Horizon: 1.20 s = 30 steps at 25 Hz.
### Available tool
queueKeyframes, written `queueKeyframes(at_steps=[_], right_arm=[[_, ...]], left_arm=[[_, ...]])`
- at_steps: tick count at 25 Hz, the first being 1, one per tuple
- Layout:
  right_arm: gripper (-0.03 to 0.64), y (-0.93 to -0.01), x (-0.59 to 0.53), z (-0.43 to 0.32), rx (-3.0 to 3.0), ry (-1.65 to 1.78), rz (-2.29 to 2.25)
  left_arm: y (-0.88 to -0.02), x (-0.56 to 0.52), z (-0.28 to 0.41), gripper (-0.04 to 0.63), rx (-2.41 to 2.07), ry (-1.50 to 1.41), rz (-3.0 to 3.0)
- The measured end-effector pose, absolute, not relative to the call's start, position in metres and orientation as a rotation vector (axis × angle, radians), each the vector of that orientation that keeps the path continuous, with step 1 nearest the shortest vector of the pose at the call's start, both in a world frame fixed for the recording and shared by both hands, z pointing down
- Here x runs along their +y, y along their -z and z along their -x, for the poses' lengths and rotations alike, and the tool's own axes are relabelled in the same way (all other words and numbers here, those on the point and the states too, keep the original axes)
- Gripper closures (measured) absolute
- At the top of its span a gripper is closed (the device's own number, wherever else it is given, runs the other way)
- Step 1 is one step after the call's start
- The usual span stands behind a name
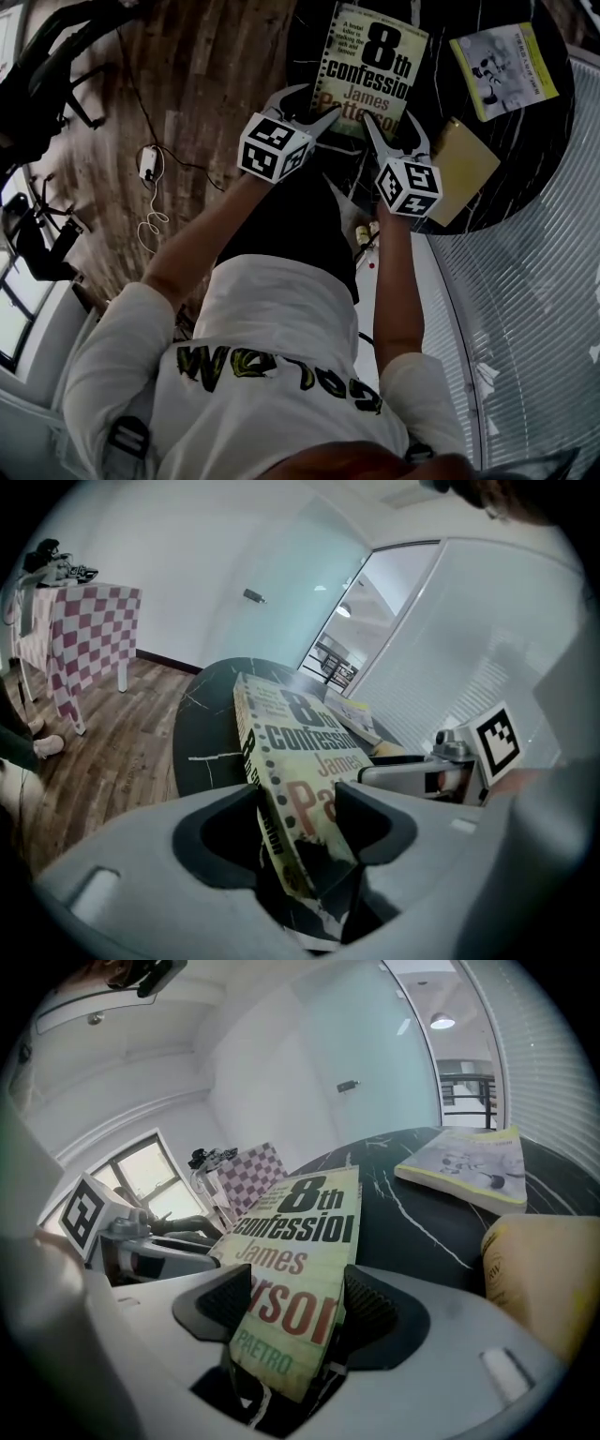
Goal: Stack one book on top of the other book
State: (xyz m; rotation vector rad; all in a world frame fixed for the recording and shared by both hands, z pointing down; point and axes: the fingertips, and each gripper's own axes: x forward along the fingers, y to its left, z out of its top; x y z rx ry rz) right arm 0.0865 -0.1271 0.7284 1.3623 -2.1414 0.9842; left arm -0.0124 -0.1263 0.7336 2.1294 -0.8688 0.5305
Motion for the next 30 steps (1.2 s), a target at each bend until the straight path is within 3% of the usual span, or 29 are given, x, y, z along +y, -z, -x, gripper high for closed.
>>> queueKeyframes(at_steps=[12,30], right_arm=[[0.339,-0.722,-0.127,-0.088,-2.134,-1.015,-1.423],[0.346,-0.637,-0.113,-0.079,-2.215,-0.937,-1.481]], left_arm=[[-0.727,-0.127,0.015,0.341,-0.893,-0.539,-2.126],[-0.642,-0.117,0.025,0.341,-0.960,-0.494,-2.179]])
